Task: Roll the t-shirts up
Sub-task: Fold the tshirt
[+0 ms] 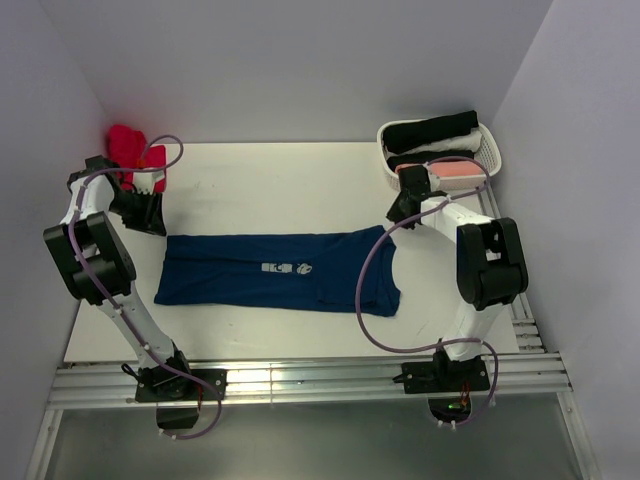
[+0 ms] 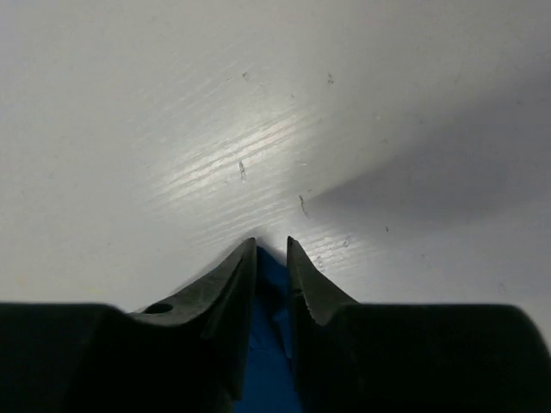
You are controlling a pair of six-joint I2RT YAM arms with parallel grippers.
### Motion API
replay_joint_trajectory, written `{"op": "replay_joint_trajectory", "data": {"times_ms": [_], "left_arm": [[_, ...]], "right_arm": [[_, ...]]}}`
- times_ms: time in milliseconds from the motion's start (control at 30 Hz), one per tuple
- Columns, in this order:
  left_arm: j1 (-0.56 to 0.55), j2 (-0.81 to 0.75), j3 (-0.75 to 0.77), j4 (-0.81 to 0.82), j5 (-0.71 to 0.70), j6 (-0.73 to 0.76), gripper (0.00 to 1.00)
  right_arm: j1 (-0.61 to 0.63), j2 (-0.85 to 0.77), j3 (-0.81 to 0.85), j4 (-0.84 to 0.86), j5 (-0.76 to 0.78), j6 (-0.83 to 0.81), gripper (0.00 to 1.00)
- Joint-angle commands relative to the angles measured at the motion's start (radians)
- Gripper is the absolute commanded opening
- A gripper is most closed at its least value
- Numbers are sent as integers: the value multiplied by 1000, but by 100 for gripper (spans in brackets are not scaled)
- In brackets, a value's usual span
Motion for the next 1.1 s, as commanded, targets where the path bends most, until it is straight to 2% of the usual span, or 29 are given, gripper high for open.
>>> {"op": "replay_joint_trajectory", "data": {"times_ms": [0,67,133,500,600,633,867,933,1067], "left_arm": [[-8,1,28,0,29,-11,46],[-6,-2,27,2,30,-11,46],[-9,1,25,-1,33,-11,46],[-22,-7,13,3,41,-6,46],[-22,-6,11,-1,37,-6,46],[-22,-6,13,-1,37,-3,45],[-22,-4,13,2,33,-6,45],[-22,-2,16,0,33,-5,45],[-22,-2,14,3,29,-6,45]], "right_arm": [[9,-34,8,33,-37,-17,29],[13,-77,-46,65,-65,-7,36],[22,-97,-77,91,-89,4,39],[57,-65,-115,131,-117,21,39],[57,-48,-107,122,-114,18,33],[57,-47,-106,122,-114,18,28],[54,-41,-46,69,-85,-11,18],[49,-36,-29,53,-77,-20,7],[36,-30,-5,35,-77,-30,0]]}}
